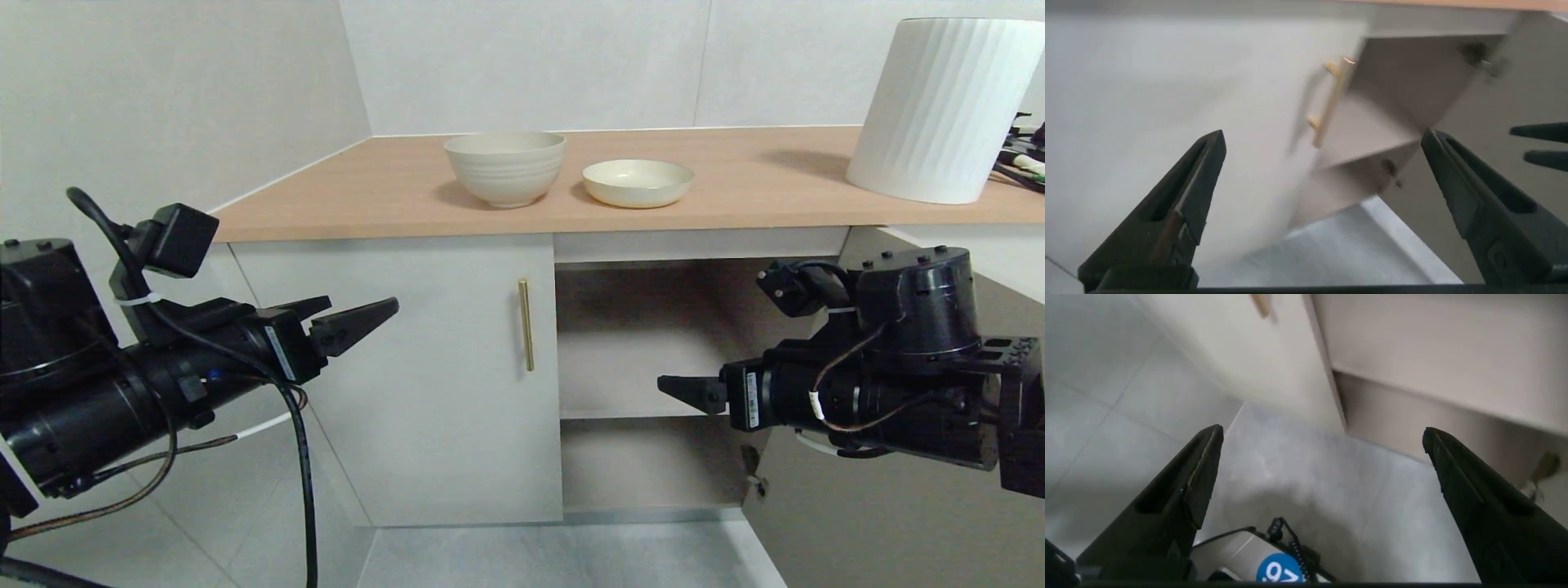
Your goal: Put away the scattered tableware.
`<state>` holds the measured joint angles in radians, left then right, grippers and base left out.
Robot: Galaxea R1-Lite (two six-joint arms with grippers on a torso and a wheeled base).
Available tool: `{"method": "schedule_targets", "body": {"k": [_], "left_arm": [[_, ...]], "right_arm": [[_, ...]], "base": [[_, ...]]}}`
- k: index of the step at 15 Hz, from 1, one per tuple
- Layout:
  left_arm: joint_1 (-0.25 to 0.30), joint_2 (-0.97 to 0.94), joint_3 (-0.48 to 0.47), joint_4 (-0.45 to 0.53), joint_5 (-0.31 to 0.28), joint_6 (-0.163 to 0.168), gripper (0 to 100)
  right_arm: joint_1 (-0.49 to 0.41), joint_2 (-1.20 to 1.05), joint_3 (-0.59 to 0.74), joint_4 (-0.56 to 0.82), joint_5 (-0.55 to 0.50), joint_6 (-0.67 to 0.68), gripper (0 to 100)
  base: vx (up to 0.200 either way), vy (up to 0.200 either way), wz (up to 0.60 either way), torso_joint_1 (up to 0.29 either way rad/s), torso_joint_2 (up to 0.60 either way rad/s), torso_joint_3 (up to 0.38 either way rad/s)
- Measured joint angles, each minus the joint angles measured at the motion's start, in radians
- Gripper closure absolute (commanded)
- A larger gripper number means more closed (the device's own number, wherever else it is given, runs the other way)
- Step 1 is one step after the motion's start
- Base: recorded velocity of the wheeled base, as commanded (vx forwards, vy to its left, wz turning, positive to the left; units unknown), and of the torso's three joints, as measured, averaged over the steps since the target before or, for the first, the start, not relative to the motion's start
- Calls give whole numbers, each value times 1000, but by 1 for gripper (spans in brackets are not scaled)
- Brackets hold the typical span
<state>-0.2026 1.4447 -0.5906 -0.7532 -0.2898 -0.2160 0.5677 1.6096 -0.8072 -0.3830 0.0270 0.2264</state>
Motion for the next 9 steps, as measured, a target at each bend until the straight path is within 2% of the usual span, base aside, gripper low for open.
{"method": "schedule_targets", "body": {"k": [3,6,9], "left_arm": [[0,-1,0,1,0,0,0],[0,-14,10,2,0,0,0],[-1,-59,16,47,-1,0,0]], "right_arm": [[2,-9,16,-11,1,-5,0],[19,-21,28,-12,2,-6,0],[39,-33,34,-13,4,-7,0]], "base": [[200,0,0,4,1,5],[0,0,0,0,0,0],[0,0,0,0,0,0]]}}
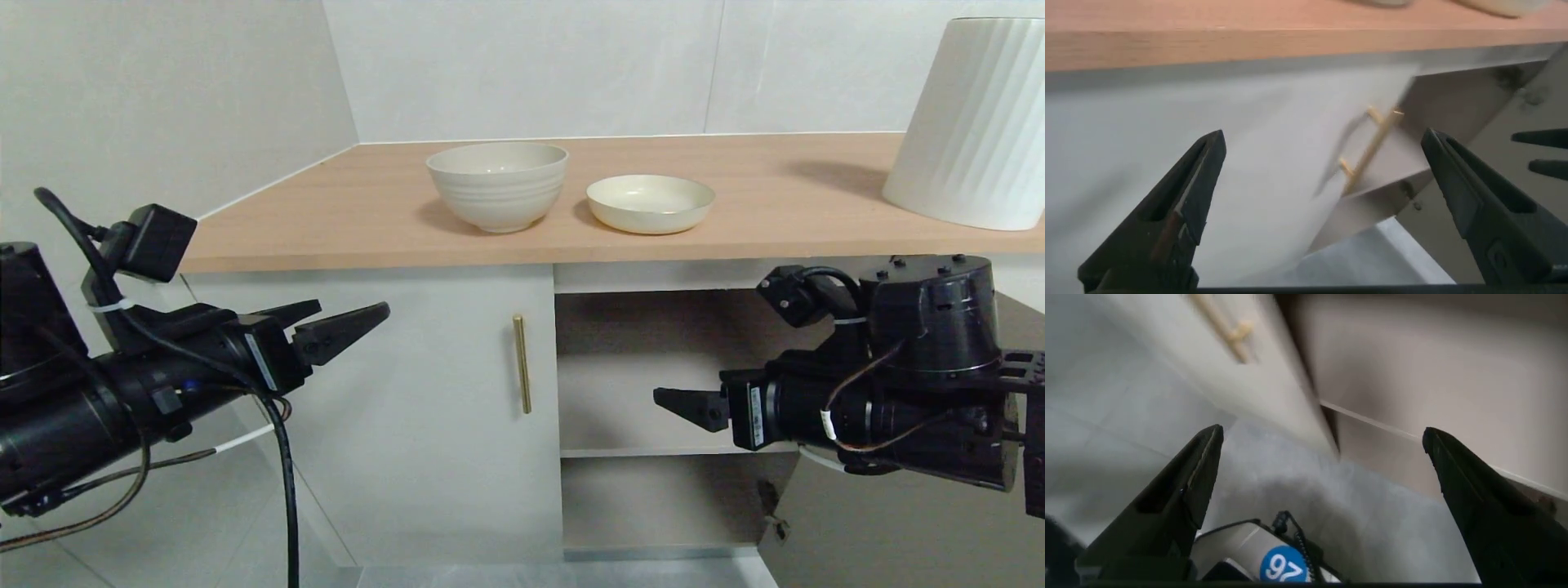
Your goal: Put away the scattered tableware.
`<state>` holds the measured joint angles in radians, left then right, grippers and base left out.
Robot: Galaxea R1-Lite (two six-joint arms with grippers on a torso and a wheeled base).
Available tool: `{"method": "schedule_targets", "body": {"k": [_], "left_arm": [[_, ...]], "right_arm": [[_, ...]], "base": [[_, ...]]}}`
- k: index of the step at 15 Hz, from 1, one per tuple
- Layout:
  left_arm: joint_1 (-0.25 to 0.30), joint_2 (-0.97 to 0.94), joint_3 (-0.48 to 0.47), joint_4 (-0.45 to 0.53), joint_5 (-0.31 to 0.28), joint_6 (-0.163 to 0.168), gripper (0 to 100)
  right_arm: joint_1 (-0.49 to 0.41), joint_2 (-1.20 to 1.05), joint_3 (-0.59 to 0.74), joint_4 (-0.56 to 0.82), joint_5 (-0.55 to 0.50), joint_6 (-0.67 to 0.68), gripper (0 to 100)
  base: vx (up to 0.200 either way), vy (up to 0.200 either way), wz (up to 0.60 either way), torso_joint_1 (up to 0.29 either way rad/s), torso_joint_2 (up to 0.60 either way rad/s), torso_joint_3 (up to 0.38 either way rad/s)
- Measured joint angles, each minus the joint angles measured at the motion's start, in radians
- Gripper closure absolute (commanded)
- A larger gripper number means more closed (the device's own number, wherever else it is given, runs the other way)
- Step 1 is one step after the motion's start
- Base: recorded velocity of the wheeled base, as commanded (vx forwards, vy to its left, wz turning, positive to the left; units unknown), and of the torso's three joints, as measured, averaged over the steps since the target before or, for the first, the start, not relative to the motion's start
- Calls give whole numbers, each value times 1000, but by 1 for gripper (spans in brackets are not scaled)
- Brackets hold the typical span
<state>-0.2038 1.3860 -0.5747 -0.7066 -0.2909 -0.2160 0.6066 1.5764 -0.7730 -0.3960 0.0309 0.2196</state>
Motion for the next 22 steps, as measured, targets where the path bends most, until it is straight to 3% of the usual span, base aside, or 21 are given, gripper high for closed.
{"method": "schedule_targets", "body": {"k": [4,6,10,11,14,16,21,22], "left_arm": [[-12,-57,-7,45,-4,1,0],[-32,-96,-51,189,-5,2,0],[-51,-138,-258,705,-5,3,0],[-52,-136,-289,737,-7,1,0],[-53,-130,-315,738,-11,-4,0],[-54,-100,-318,700,-11,-32,0],[-55,-7,-324,571,-12,-213,0],[-55,18,-326,556,-12,-237,0]], "right_arm": [[6,-14,5,1,1,-25,0],[6,-23,8,2,1,-28,0],[5,-39,8,2,3,-28,0],[3,-38,9,3,3,-28,0],[6,-37,8,0,4,-27,0],[4,-33,8,0,3,-27,0],[2,-21,7,0,4,-27,0],[1,-18,7,0,4,-27,0]], "base": [[0,0,0,0,0,0],[0,0,0,16,-67,-43],[0,0,0,91,-273,-272],[0,0,0,154,-569,-325],[0,0,0,134,-504,-294],[0,0,0,178,-459,-298],[0,0,0,184,-466,-289],[0,0,0,198,-481,-286]]}}
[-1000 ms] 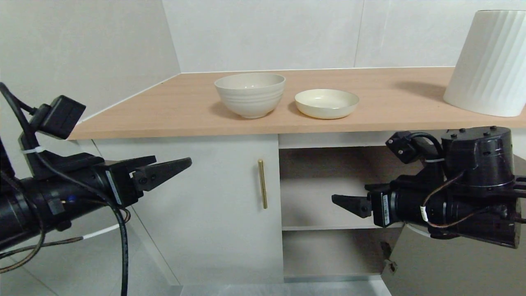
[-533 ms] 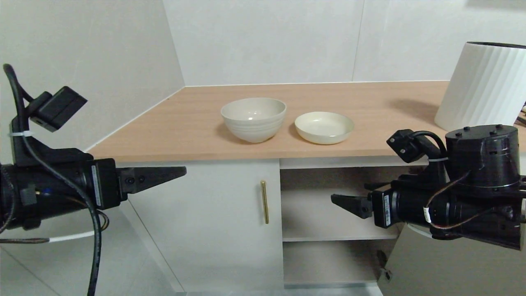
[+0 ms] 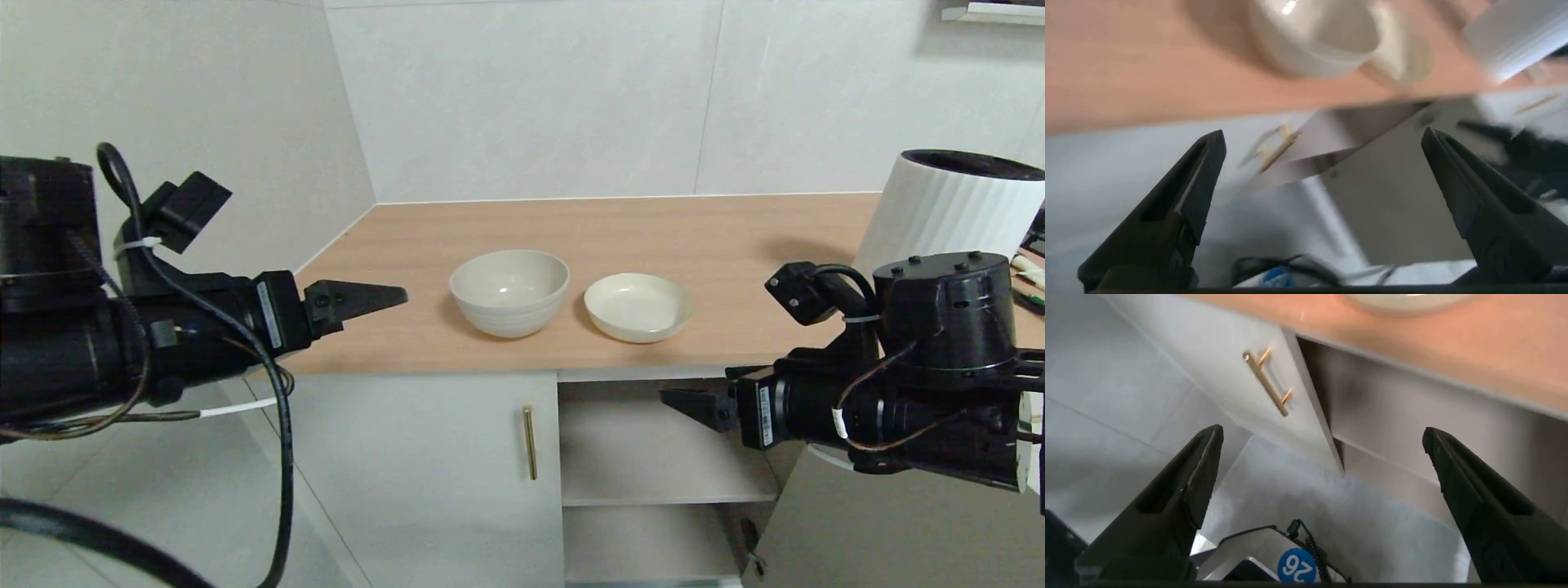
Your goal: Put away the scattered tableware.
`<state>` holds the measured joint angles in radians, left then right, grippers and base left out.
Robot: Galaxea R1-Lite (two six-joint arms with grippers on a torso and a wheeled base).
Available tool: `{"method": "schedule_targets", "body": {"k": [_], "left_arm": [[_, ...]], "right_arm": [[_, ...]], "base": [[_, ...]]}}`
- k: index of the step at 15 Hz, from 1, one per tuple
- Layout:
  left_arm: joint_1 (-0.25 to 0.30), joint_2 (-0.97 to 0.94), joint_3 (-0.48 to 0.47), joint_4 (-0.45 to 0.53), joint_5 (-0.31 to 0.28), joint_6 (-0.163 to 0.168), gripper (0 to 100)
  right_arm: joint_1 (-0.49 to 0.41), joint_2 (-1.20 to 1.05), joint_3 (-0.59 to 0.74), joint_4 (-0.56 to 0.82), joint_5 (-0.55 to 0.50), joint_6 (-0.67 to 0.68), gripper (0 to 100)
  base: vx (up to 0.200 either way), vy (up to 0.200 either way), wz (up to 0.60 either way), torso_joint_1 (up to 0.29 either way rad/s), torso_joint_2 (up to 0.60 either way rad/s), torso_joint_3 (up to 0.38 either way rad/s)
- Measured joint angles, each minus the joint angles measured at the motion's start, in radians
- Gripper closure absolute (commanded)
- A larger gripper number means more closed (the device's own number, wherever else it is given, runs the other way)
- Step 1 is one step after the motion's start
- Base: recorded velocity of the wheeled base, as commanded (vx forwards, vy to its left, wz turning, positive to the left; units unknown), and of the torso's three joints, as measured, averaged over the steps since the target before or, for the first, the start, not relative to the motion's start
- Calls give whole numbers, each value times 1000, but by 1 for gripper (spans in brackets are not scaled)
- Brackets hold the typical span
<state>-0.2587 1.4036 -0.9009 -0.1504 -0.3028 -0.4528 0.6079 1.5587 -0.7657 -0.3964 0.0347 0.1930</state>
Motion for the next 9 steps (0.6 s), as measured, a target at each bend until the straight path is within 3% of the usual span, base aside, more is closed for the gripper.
{"method": "schedule_targets", "body": {"k": [2,4,5,9], "left_arm": [[-11,50,-4,-16,3,-27,0],[-42,98,-6,-40,8,-107,0],[-52,116,-7,-51,9,-128,0],[-70,180,-27,-58,17,-183,0]], "right_arm": [[-1,6,0,0,0,0,0],[-7,14,-4,-6,-1,2,0],[-11,20,-5,-20,-1,2,0],[-28,66,0,-161,-12,6,0]], "base": [[0,0,0,210,-495,-283],[0,0,0,222,-498,-293],[0,0,0,134,-290,-168],[0,0,0,37,-79,-46]]}}
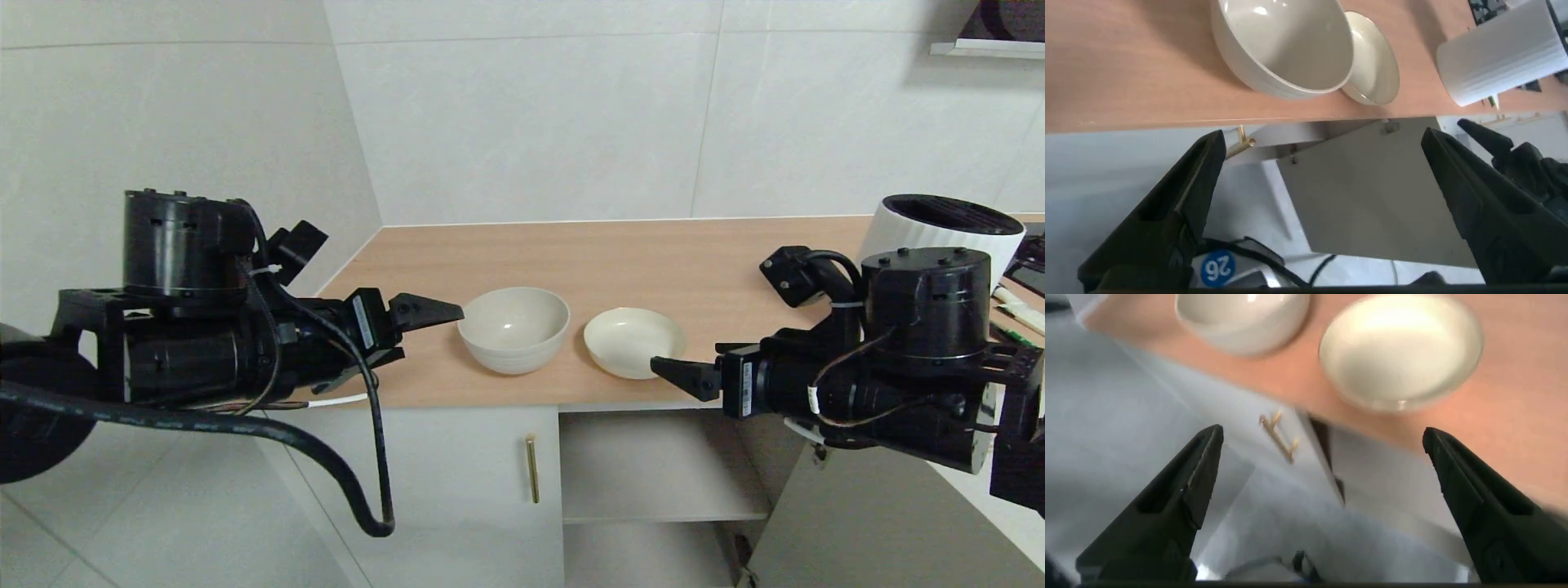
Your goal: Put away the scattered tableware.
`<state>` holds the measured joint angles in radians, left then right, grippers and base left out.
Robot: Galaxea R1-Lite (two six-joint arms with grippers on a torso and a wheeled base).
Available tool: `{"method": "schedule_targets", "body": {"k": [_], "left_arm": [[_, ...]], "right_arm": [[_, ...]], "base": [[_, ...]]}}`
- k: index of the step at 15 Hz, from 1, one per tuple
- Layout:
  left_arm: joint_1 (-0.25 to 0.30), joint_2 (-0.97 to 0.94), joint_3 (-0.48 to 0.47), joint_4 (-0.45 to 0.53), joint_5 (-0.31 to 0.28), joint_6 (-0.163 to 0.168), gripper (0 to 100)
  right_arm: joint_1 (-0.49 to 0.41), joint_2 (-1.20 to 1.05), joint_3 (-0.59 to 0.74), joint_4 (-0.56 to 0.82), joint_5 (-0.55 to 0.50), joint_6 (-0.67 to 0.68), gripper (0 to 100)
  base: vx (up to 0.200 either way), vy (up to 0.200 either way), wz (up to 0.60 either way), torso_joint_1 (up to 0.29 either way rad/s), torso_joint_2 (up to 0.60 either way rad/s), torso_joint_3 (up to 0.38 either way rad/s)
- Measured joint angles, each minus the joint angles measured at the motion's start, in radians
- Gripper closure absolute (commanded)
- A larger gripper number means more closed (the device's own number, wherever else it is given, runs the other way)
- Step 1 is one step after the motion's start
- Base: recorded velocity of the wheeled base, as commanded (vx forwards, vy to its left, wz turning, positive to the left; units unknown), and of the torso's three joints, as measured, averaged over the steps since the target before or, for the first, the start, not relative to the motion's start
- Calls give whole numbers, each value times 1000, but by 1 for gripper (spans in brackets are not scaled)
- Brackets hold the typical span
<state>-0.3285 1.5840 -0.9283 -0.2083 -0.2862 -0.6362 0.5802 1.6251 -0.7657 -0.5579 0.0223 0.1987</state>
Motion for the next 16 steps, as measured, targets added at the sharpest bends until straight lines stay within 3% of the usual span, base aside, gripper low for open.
{"method": "schedule_targets", "body": {"k": [2,5,8,11,16], "left_arm": [[-1,34,-22,-2,16,-51,0],[-9,95,-80,-1,77,-177,0],[-20,151,-120,-1,130,-189,0],[-21,234,-162,-3,183,-191,0],[-21,338,-192,-96,188,-189,0]], "right_arm": [[-2,21,-29,29,-16,28,0],[-9,46,-185,303,-54,189,0],[-29,101,-399,564,-123,370,0],[-43,155,-454,577,-167,389,0],[-52,189,-463,577,-169,387,0]], "base": [[0,0,0,0,0,0],[0,0,0,0,0,0],[0,0,0,0,0,0],[0,0,0,0,0,0],[0,0,0,0,0,0]]}}
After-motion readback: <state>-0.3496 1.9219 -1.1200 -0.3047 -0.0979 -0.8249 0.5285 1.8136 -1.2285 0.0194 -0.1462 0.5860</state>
